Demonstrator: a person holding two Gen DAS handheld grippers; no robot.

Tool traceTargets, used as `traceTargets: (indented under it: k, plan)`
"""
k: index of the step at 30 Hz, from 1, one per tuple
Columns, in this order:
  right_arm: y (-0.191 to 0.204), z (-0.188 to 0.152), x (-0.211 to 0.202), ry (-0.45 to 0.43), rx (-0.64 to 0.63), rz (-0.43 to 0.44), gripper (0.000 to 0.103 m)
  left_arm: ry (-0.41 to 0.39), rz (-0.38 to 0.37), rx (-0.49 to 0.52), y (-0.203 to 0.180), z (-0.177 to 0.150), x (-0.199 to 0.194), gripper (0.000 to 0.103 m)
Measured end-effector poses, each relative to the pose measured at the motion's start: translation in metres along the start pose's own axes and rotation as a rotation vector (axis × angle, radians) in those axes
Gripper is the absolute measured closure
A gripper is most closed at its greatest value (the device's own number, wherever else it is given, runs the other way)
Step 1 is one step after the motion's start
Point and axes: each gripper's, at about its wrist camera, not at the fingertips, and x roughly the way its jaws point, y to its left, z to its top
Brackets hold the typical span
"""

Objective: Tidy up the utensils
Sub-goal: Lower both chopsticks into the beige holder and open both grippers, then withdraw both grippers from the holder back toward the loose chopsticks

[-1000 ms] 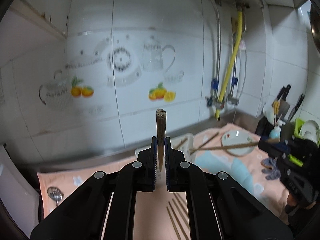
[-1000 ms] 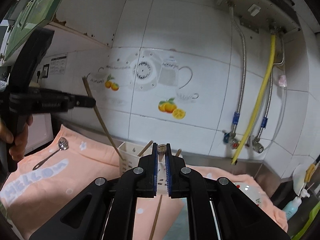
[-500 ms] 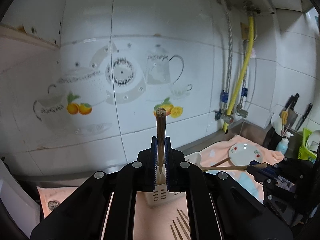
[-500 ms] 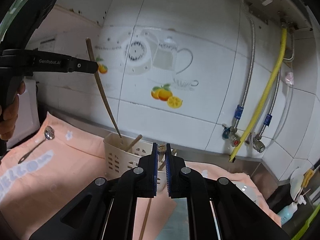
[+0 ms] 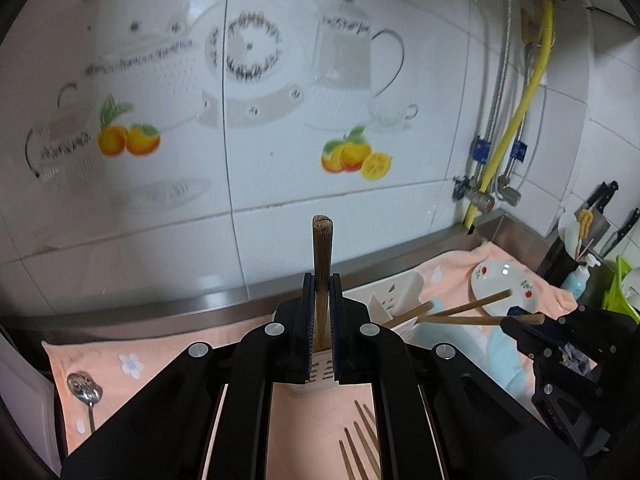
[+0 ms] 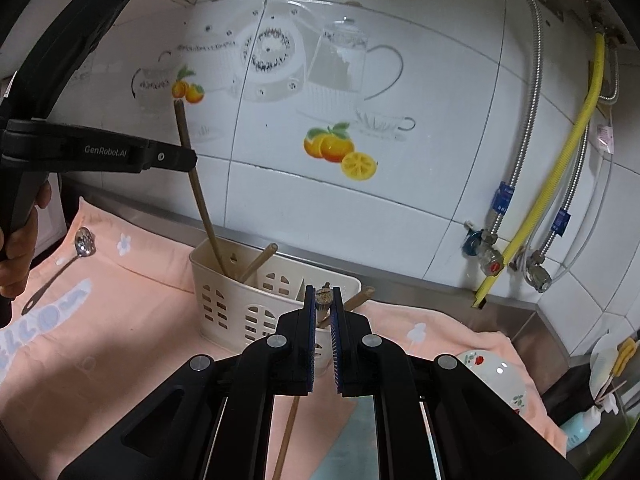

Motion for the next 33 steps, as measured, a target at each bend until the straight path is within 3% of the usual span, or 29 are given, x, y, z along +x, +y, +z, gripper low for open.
traceTargets:
  k: [13,21,24,33]
  plan:
    - [-0.004,-0.002,0.02,0.037,0.017,0.003,0.096,0.025,0.001,0.0,0.0,-0.005,0.009,0.096]
    - [-0.005,0.0,0.006,0.002,0.008,-0.004,0.08,0.01,0.0,0.012,-0.003,-0.008,-0.003,0.093]
    - [-0.006,-0.001,-0.006,-0.02,0.011,-0.001,0.074,-0.002,0.008,0.018,-0.005,-0.013,-0.013,0.082]
    - [-0.007,-0.018,-0.039,-0.054,0.032,0.021,0.069,-0.012,0.005,0.019,-0.004,-0.04,-0.042,0.082]
